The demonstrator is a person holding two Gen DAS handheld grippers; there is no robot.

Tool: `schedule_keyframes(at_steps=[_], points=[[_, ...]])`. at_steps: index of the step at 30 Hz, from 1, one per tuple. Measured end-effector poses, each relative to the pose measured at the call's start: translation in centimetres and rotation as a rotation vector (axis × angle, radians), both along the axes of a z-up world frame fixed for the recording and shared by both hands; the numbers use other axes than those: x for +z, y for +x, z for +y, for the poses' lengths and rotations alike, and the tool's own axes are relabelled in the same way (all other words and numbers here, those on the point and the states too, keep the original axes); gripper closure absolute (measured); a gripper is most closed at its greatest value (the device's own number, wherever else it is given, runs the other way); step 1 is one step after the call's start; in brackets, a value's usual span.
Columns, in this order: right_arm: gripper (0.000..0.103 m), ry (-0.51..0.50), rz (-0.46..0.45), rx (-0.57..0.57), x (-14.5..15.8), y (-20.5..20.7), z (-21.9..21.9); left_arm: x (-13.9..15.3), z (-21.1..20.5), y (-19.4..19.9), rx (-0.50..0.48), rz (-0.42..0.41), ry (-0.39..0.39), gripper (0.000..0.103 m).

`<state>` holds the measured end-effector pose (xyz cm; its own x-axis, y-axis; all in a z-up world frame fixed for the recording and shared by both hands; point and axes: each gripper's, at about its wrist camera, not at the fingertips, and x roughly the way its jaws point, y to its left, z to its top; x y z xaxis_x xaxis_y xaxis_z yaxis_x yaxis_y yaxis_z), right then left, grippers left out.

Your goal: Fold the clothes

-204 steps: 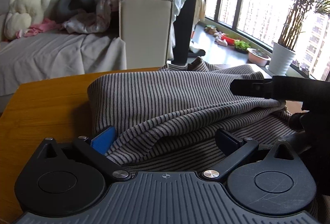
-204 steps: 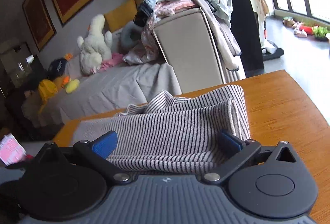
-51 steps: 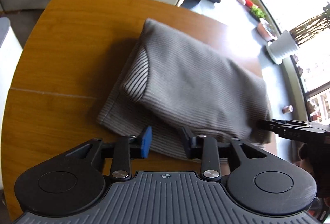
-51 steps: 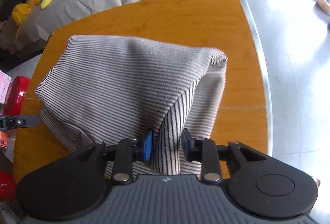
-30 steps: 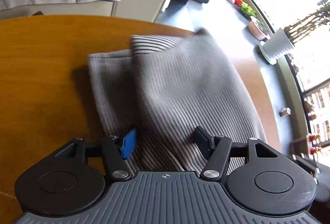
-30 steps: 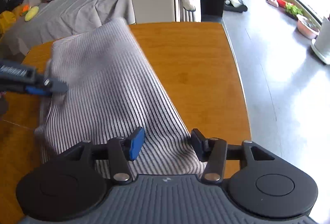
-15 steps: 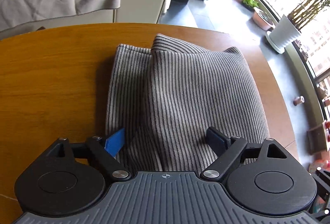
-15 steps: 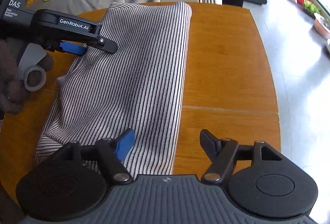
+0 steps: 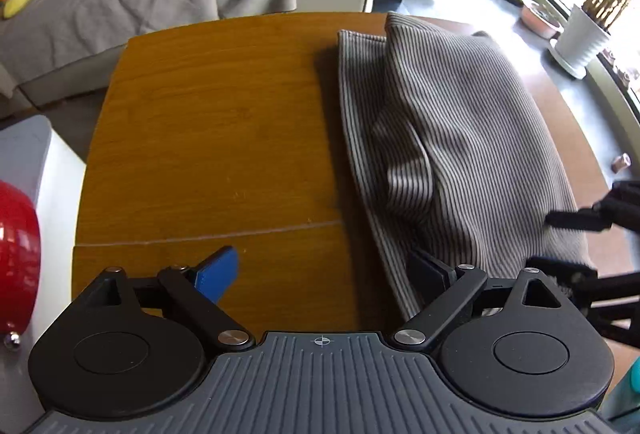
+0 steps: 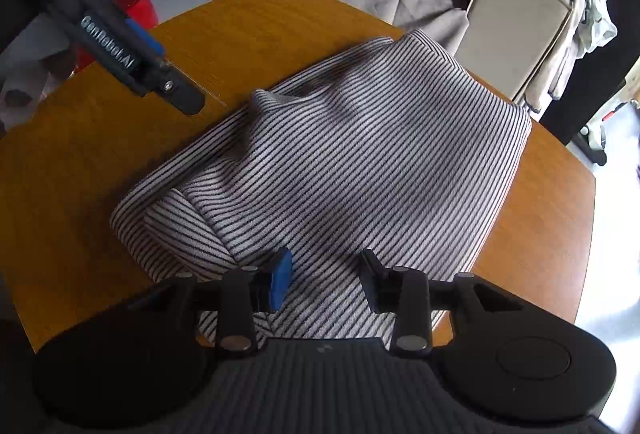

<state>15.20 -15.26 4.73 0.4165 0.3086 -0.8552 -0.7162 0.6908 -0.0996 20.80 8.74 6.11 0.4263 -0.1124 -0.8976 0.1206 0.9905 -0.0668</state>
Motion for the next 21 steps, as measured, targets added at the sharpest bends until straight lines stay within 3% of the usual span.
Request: schedule_keyframes(at_steps=[3, 7, 9, 11, 12, 13, 14, 18, 21], points=[[0.046, 0.006, -0.015, 0.098, 0.8, -1.4, 0.9, -0.4, -0.4, -1.1, -0.021, 0.017, 0.007, 0.008], [0.039, -0.045, -0.027, 0.265, -0.4, -4.6, 3.3, -0.9, -0.3, -1.5, 0.018, 0.038, -0.009, 0.008], [0.027, -0.113, -0.085, 0.354, -1.9, -6.1, 4.3, -0.7, -0.2, -1.8, 0.021, 0.03, -0.015, 0.008], [0.029, -0.156, -0.183, 0.418, -3.0, -7.4, 4.8, -0.4, -0.2, -2.0, 0.009, 0.022, -0.017, 0.008], [0.034, -0.155, -0.183, 0.401, -3.0, -7.1, 5.0, -0.2, -0.1, -2.1, 0.001, 0.019, -0.015, 0.008], [0.055, -0.118, -0.127, 0.324, -2.6, -5.9, 4.8, 0.0, 0.0, -2.3, -0.008, 0.017, -0.014, 0.008], [0.06, -0.08, -0.067, 0.244, -2.1, -4.6, 4.6, 0.2, 0.0, -2.5, -0.019, 0.014, -0.014, 0.008], [0.066, 0.255, 0.358, -0.2, -0.7, 2.7, 0.2, 0.8, 0.0, -3.1, -0.077, 0.0, -0.023, 0.007], [0.067, 0.405, 0.55, -0.385, -2.2, 5.2, -2.8, 0.2, -1.7, -3.3, -0.175, -0.008, -0.02, 0.006]])
